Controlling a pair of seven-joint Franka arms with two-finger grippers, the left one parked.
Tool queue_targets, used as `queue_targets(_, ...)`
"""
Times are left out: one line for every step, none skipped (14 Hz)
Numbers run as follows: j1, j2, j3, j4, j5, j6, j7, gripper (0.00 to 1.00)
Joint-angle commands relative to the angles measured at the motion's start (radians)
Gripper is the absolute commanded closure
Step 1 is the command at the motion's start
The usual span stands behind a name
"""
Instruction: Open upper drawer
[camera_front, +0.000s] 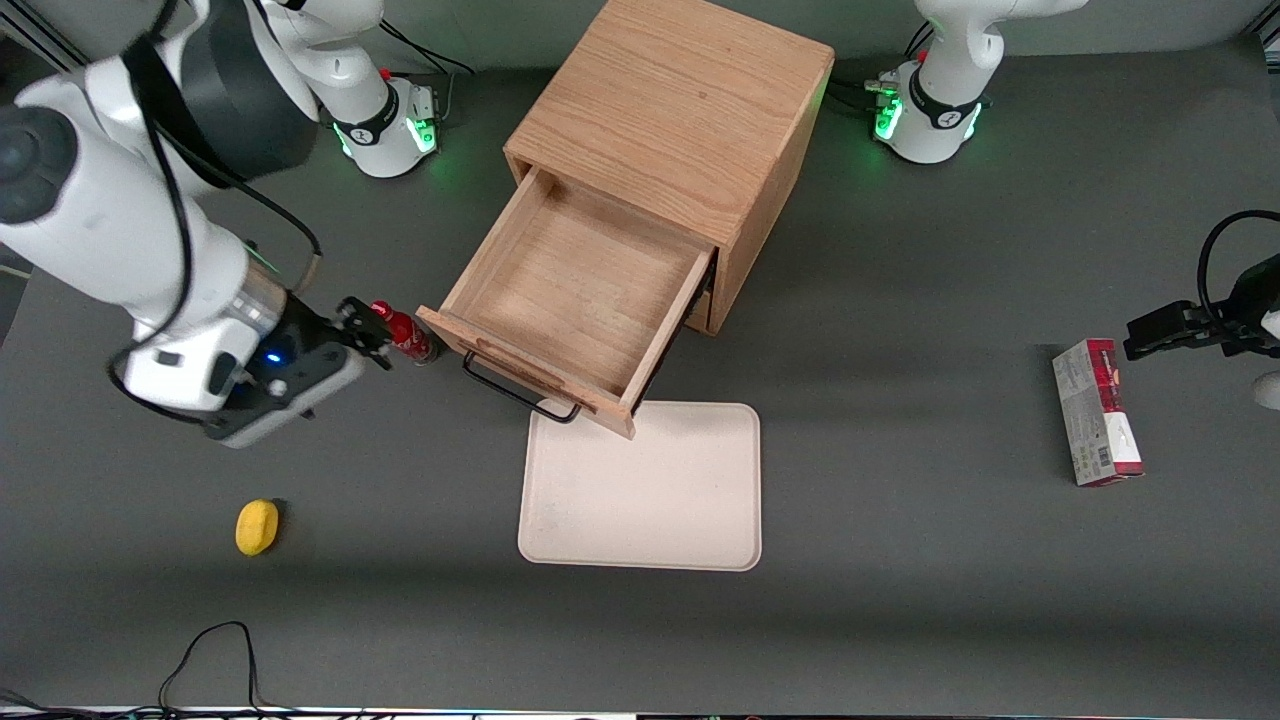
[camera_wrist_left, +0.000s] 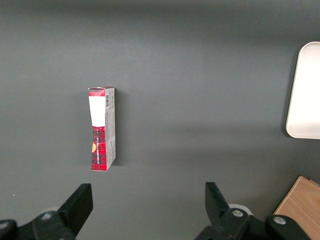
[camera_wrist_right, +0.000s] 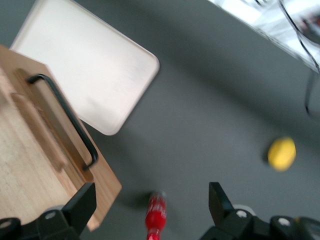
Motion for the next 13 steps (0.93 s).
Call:
queue_targets(0.008, -0.233, -0.041, -0.305, -0.005, 0.043, 0.256, 0.0)
queue_targets(0.008, -0.282, -0.063, -0.37, -0.003, 0.048, 0.328, 0.0)
queue_targets(0.008, -0.347, -0.12, -0.456, 0.005, 0.087, 0.338, 0.0)
queue_targets(0.008, -0.418, -0.148, -0.54, 0.03, 0.13, 0.338, 0.0)
queue_targets(0.008, -0.472, -0.154, -0.603, 0.035, 0.147, 0.341, 0.0)
queue_targets(0.008, -0.501, -0.156, -0.628, 0.038, 0.143, 0.349, 0.0)
queue_targets(0.008, -0.526, -0.159, -0.643, 0.038, 0.137, 0.35, 0.0)
queue_targets(0.003, -0.54, -0.178, -0.653, 0.035, 0.126, 0.35, 0.0)
queue_targets(0.003, -0.54, -0.194, -0.647, 0.038, 0.112, 0.349, 0.0)
queue_targets(0.002, -0.537, -0.194, -0.638, 0.035, 0.106, 0.341, 0.0)
queue_targets(0.002, -0.531, -0.196, -0.631, 0.031, 0.097, 0.338, 0.0)
queue_targets(0.0, -0.531, -0.196, -0.624, 0.028, 0.095, 0.337, 0.0)
queue_targets(-0.001, -0.528, -0.205, -0.615, 0.029, 0.088, 0.335, 0.0)
